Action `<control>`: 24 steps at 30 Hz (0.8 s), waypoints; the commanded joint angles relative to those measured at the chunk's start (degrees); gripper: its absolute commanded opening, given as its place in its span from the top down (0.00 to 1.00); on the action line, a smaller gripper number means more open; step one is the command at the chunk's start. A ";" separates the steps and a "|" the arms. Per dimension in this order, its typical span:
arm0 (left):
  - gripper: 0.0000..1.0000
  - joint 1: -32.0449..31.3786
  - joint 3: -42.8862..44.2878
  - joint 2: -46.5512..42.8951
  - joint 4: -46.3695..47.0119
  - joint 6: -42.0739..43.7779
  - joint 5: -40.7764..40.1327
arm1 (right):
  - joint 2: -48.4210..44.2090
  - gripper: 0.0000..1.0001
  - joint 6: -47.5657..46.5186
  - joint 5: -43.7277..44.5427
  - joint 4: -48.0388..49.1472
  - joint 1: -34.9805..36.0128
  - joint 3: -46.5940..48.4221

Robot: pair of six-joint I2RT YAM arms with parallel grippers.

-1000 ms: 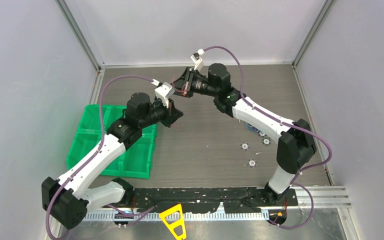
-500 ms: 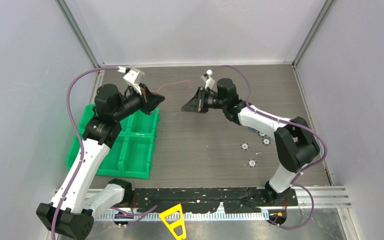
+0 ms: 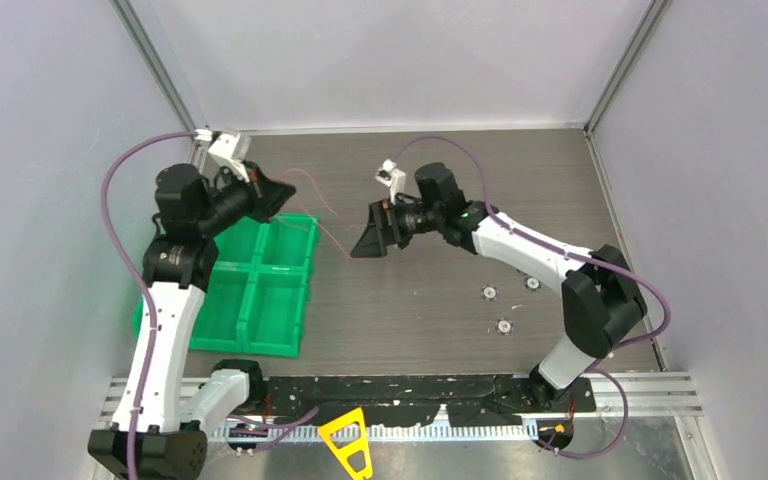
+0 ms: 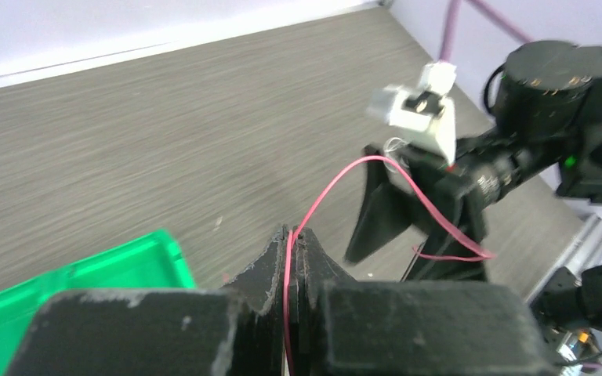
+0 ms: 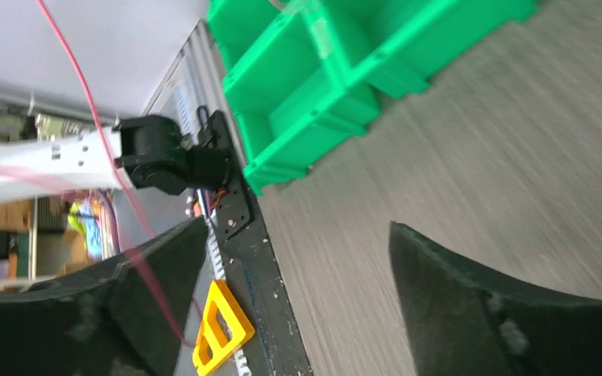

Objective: Untangle the cables

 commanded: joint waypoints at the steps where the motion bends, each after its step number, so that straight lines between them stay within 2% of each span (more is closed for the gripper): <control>1: 1.00 10.49 4.21 -2.75 -9.41 9.08 4.59 | -5.16 0.00 -9.41 3.24 -9.25 -6.27 2.48; 3: 1.00 15.91 4.92 -2.10 -13.30 14.15 4.96 | -6.27 0.04 -11.45 4.19 -11.10 -8.41 2.02; 9: 1.00 30.22 8.69 3.62 -18.20 27.15 2.02 | -8.02 0.05 -15.35 5.06 -16.43 -13.09 2.35; 12: 1.00 36.38 10.40 7.63 -17.87 31.18 0.51 | -8.72 0.05 -16.90 3.29 -18.45 -15.05 3.48; 14: 1.00 39.93 11.72 10.15 -18.39 31.86 4.22 | -8.28 0.05 -18.23 0.39 -21.59 -15.73 4.93; 17: 1.00 41.58 14.19 12.07 -20.74 32.10 7.83 | -7.32 0.05 -18.82 -2.47 -23.58 -15.90 7.24; 21: 1.00 41.60 11.18 10.17 -13.28 30.80 1.49 | -6.46 0.05 -19.31 -2.83 -25.07 -16.02 9.43; 24: 1.00 42.12 12.84 12.44 -12.96 30.81 -2.65 | -6.35 0.05 -19.80 -2.74 -26.48 -16.28 10.45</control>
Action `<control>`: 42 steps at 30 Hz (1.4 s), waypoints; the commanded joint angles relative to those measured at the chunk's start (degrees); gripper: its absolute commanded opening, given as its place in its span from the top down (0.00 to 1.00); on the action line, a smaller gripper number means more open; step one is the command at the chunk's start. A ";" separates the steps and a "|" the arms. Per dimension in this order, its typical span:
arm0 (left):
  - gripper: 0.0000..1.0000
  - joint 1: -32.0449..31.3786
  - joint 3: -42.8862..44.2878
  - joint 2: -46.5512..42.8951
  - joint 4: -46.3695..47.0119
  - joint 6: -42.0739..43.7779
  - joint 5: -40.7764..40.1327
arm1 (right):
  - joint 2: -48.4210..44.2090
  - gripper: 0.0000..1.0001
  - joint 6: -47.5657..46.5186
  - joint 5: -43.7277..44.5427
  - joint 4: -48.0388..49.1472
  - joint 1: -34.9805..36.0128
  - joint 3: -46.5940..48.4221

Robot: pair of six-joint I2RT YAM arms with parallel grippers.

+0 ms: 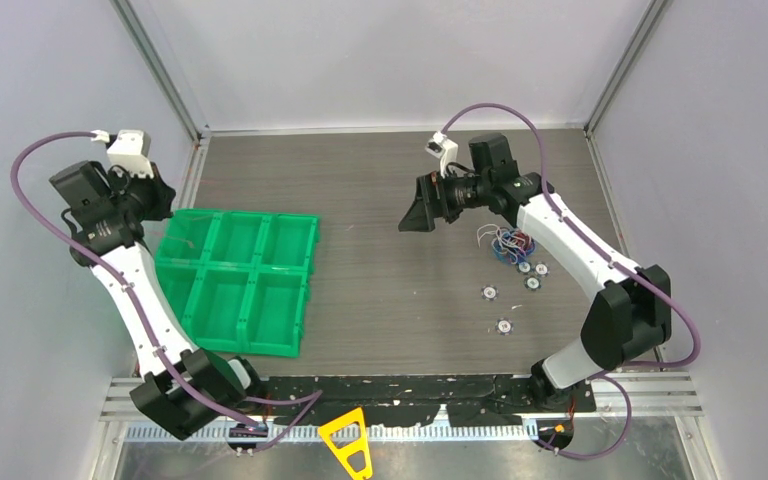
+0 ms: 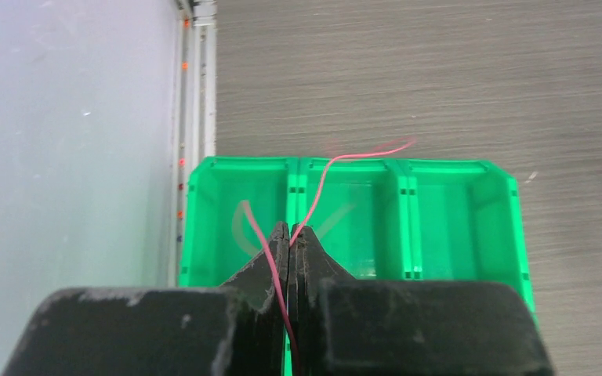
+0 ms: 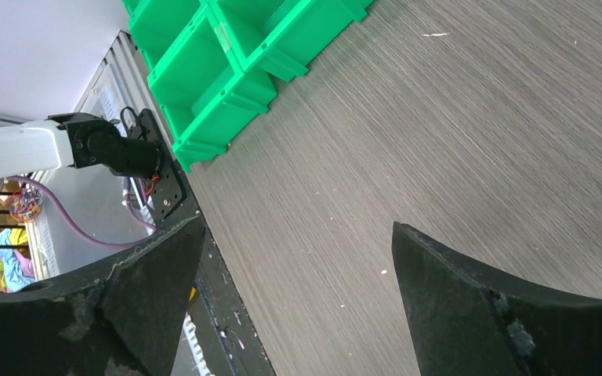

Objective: Untangle the cables

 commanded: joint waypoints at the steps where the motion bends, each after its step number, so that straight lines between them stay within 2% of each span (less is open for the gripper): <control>1: 1.00 0.89 2.23 1.48 4.43 0.80 -5.72 | 0.18 0.05 -2.09 -1.82 -2.59 -0.38 3.86; 8: 1.00 1.32 -0.01 5.24 12.79 -4.09 -12.40 | 1.35 0.05 -4.37 -1.16 -7.17 -0.98 6.51; 17: 1.00 1.48 -11.18 8.04 24.37 -8.19 -16.36 | 4.53 0.05 -7.32 1.28 -11.63 -1.55 9.11; 21: 1.00 1.43 -11.98 11.73 26.16 -7.53 -19.56 | 5.47 0.05 -8.27 2.10 -12.23 -1.51 8.76; 24: 1.00 2.46 -12.18 10.82 28.76 -8.18 -20.80 | 5.54 0.05 -9.64 2.66 -13.18 -1.61 8.69; 28: 1.00 2.76 -9.50 5.87 27.23 -8.98 -18.14 | 5.42 0.05 -12.24 4.36 -15.15 -1.68 8.82; 31: 1.00 2.07 -6.36 2.63 26.70 -7.78 -21.02 | 5.49 0.05 -13.44 4.97 -16.00 -2.16 9.08; 35: 1.00 1.94 -2.80 2.63 25.16 -4.61 -25.01 | 5.58 0.05 -14.80 5.63 -16.99 -2.59 9.21; 42: 1.00 0.62 -4.38 4.58 24.92 -0.32 -26.31 | 5.99 0.05 -15.09 6.04 -17.29 -3.07 9.14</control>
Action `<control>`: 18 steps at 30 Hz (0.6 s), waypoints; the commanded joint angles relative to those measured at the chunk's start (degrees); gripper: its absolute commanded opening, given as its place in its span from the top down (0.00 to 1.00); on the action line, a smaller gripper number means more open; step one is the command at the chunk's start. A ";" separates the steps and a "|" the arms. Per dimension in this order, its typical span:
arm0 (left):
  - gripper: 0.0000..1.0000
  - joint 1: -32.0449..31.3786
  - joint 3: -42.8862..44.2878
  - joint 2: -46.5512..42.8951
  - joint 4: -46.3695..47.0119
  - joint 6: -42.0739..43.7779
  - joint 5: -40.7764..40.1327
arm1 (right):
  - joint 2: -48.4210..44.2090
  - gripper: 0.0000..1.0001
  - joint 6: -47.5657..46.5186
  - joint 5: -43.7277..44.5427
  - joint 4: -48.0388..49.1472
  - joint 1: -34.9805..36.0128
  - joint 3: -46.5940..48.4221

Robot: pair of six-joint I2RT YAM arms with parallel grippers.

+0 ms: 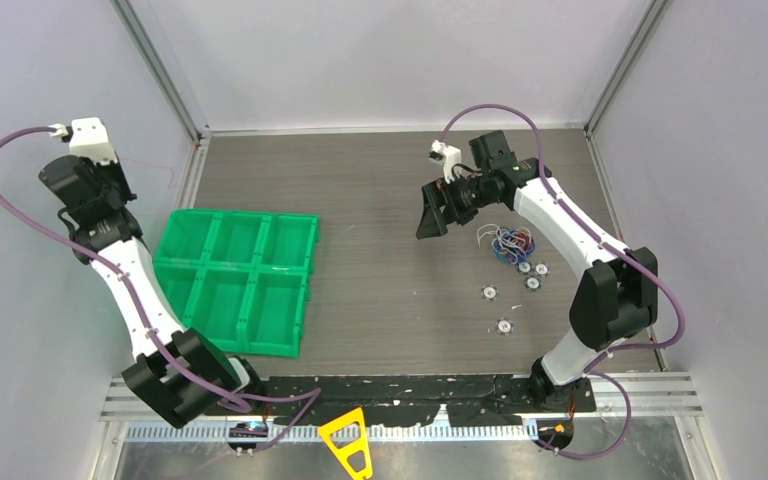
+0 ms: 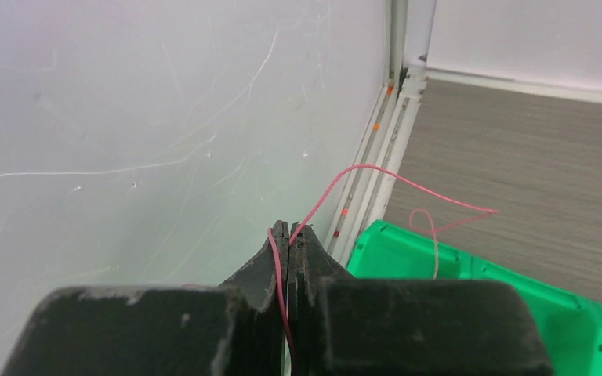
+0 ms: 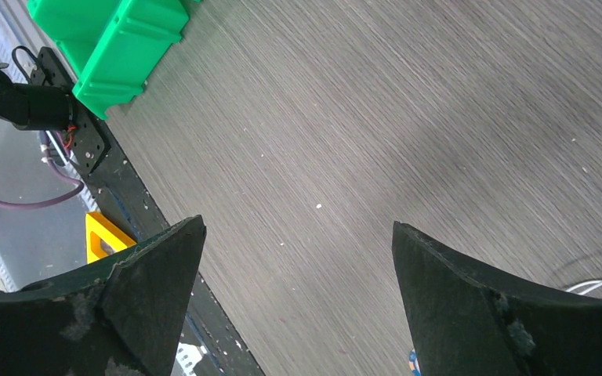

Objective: Untangle the cables

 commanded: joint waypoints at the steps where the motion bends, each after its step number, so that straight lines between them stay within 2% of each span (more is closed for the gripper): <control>1: 1.00 -1.36 -1.42 1.93 0.67 4.01 -2.36 | -0.06 0.05 -1.26 0.40 -0.18 -0.41 2.24; 11: 1.00 -9.72 -8.57 4.20 3.47 12.79 -10.98 | 1.77 0.05 -1.50 -0.33 -2.16 -1.24 3.19; 18: 1.00 -16.88 -8.28 6.95 3.29 10.80 -13.07 | 1.87 0.05 -1.43 -0.49 -2.70 -2.24 2.95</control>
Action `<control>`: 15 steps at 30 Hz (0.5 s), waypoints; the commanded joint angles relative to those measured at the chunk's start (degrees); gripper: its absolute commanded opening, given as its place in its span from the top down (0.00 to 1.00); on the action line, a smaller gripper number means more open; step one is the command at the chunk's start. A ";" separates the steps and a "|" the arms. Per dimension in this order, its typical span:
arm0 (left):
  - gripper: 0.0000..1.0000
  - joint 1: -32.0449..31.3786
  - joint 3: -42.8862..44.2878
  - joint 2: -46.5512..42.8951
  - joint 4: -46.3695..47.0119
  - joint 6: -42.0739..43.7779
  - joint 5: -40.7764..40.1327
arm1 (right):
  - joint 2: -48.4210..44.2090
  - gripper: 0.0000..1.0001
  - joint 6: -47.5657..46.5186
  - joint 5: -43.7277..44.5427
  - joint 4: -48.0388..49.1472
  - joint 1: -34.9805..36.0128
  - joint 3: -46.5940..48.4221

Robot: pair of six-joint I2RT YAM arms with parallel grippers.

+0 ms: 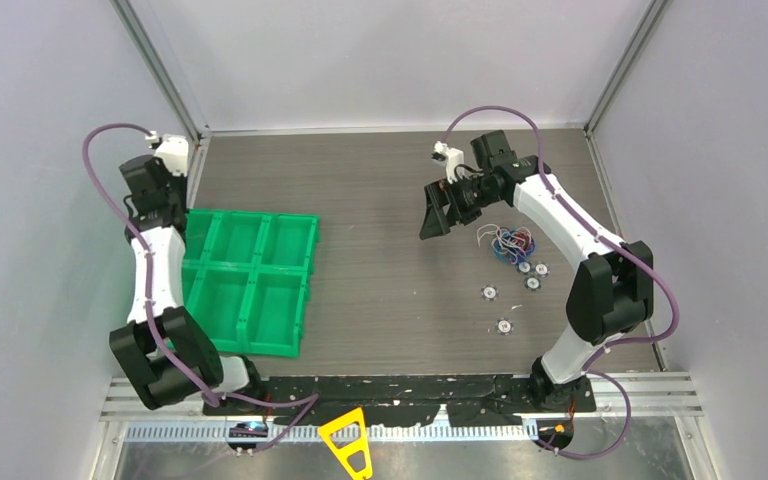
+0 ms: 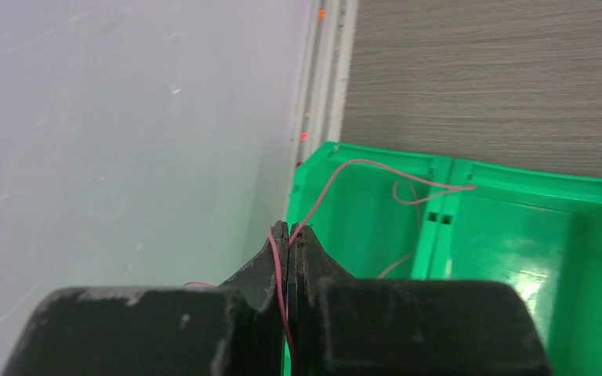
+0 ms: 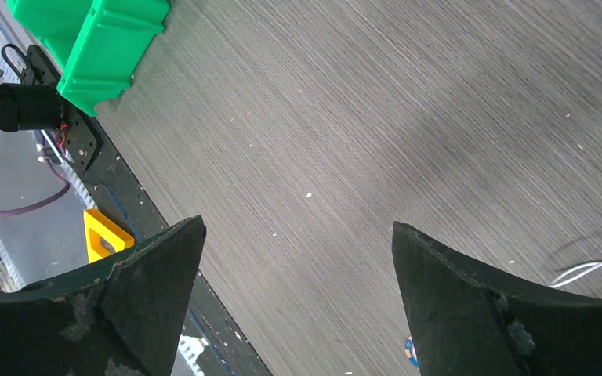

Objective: Untangle the cables

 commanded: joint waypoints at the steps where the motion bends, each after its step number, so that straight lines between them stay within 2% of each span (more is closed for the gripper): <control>1: 1.00 -4.43 1.23 1.81 2.29 -1.02 -1.34 | -0.19 0.05 -0.84 -0.69 -0.76 -0.83 2.23; 8: 1.00 -5.92 2.65 6.25 -1.84 -6.82 -0.56 | -0.76 0.05 -1.48 -0.83 -2.06 -2.63 2.00; 11: 1.00 -3.69 1.08 6.56 -2.03 -9.48 3.73 | -0.95 0.05 -2.01 -0.77 -2.54 -3.11 1.96; 15: 1.00 0.39 -1.43 6.35 -1.90 -9.68 4.92 | -1.31 0.05 -2.41 -0.82 -3.07 -3.48 1.83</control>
